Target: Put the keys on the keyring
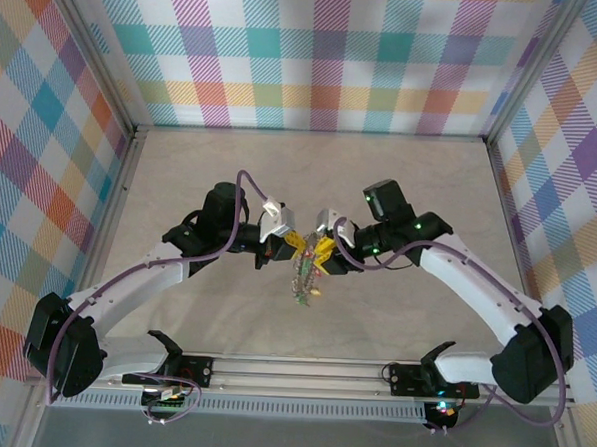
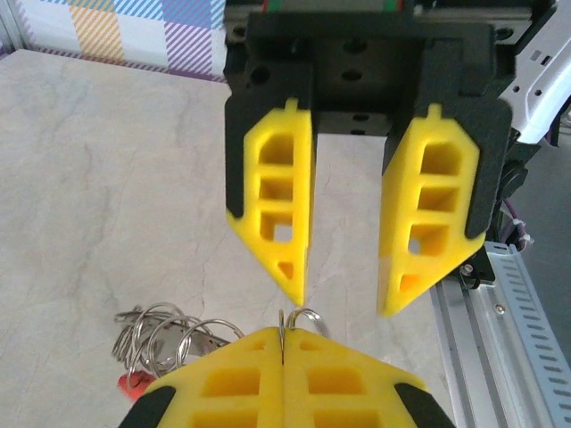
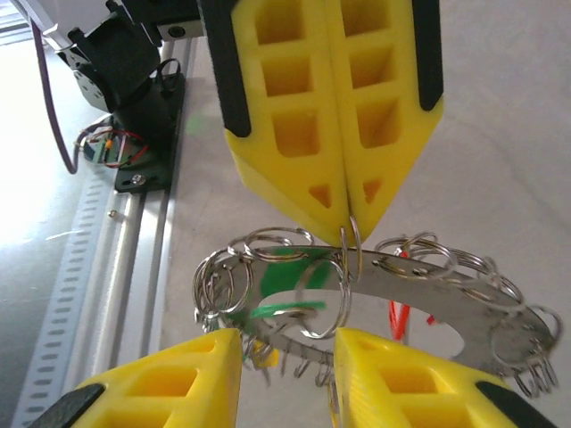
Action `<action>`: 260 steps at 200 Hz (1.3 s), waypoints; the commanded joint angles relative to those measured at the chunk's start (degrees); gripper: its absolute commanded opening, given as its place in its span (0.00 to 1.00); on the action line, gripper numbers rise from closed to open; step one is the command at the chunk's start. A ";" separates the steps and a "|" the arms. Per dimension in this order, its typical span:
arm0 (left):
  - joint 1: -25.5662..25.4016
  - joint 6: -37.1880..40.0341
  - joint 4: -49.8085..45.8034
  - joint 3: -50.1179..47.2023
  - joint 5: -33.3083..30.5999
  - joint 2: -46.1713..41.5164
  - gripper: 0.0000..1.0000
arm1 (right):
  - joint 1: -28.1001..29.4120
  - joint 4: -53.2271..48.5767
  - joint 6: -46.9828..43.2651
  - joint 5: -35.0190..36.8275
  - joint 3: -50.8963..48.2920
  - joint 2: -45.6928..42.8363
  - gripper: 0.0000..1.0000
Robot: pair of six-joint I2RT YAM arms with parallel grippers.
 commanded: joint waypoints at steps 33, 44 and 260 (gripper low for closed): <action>0.04 0.32 3.27 0.06 3.07 -1.51 0.00 | 0.22 8.80 1.34 -1.81 -3.16 -1.68 0.37; 0.06 0.35 3.34 -0.01 3.51 -1.55 0.00 | 0.22 9.51 1.44 -2.56 -3.07 -0.86 0.38; 0.03 3.74 -2.40 0.64 -3.05 -2.27 0.03 | 1.46 7.23 -0.62 -1.09 -0.82 2.14 0.03</action>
